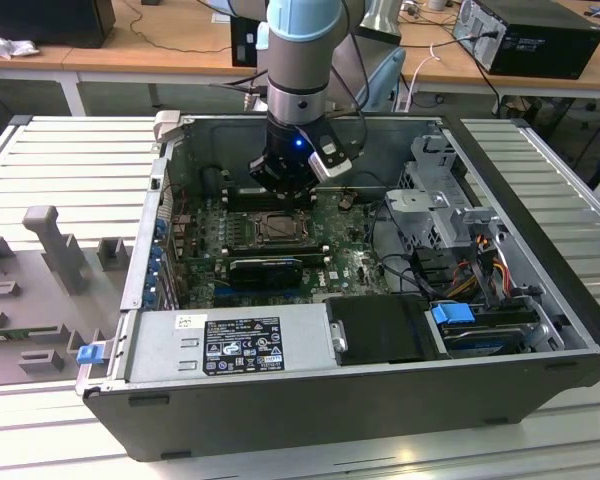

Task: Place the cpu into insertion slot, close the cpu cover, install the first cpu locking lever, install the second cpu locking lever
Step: 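Install the first cpu locking lever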

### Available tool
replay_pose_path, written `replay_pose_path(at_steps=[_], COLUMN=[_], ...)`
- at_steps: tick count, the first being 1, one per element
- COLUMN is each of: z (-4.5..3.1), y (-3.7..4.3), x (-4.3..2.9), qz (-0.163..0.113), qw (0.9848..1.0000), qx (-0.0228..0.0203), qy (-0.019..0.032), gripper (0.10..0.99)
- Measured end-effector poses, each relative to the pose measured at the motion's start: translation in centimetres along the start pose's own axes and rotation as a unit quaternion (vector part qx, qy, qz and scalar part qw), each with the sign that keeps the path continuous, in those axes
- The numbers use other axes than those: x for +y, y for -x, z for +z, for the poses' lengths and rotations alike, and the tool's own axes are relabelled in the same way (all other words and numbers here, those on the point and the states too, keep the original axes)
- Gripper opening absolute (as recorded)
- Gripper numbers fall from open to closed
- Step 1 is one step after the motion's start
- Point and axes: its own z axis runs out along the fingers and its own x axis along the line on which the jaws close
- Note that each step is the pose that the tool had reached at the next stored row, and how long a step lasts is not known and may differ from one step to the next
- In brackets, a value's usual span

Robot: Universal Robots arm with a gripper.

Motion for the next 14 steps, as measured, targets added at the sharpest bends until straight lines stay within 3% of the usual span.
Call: replay_pose_path(at_steps=[9,14], z=[0.23,0.31], y=[0.00,0.00], x=[-0.01,-0.02], qz=[0.000,0.000], qw=[1.0000,1.0000], qx=[0.0001,0.0001], qy=[-0.0034,-0.0026], gripper=[0.106,0.106])
